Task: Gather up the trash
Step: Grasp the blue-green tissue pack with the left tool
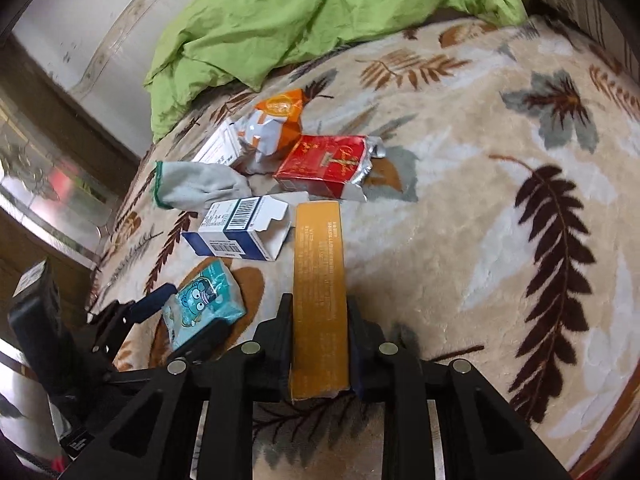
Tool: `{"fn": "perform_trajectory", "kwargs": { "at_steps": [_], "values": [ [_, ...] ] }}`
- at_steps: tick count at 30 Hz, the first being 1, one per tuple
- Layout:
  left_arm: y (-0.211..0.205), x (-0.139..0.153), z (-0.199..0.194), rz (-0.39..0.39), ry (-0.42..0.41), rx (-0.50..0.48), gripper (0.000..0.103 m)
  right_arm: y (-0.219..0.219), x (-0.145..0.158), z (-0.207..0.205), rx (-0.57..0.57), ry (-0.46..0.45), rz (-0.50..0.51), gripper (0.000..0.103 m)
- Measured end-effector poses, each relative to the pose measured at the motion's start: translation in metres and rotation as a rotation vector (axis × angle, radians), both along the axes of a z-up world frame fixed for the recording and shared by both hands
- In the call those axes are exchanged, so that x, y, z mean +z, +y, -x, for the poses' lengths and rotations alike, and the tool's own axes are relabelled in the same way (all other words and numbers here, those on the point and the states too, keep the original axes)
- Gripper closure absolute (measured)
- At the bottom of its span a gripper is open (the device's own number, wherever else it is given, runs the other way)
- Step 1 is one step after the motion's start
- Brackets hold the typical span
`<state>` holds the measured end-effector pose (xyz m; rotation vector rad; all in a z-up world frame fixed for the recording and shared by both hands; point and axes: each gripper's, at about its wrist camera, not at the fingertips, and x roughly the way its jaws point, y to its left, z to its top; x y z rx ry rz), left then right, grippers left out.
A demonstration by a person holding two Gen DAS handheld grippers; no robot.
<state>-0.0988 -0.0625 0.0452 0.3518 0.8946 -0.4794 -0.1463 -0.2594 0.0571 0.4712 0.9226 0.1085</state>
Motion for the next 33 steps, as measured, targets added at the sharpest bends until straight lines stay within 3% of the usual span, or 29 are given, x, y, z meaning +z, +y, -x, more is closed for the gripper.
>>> {"fn": "perform_trajectory", "kwargs": {
  "at_steps": [3, 6, 7, 14, 19, 23, 29, 33],
  "values": [
    [0.009, -0.002, -0.01, 0.043, 0.029, 0.058, 0.025, 0.006, 0.001, -0.002, 0.015, -0.006, 0.03, 0.079],
    [0.016, -0.002, -0.015, 0.073, 0.035, 0.108, 0.044, 0.011, 0.001, -0.003, 0.029, -0.003, 0.057, 0.079],
    [0.017, -0.001, -0.014, 0.077, 0.031, 0.114, 0.055, 0.012, 0.001, -0.003, 0.032, -0.001, 0.056, 0.079],
    [0.02, 0.006, -0.004, 0.111, 0.013, 0.147, 0.066, 0.021, 0.0, -0.003, 0.051, 0.005, 0.091, 0.079],
    [0.025, 0.015, 0.008, 0.17, 0.011, 0.18, 0.068, 0.027, 0.003, 0.0, 0.075, -0.007, 0.109, 0.079],
    [0.029, 0.031, 0.021, 0.219, -0.024, 0.207, 0.068, 0.032, 0.018, 0.011, 0.054, -0.093, 0.173, 0.079],
    [0.04, 0.06, 0.054, 0.256, -0.114, 0.249, 0.068, 0.033, 0.034, 0.037, 0.034, -0.195, 0.154, 0.079],
    [0.038, 0.057, 0.058, 0.236, -0.144, 0.277, 0.068, 0.034, 0.04, 0.043, 0.028, -0.23, 0.166, 0.079]
  ]
}}
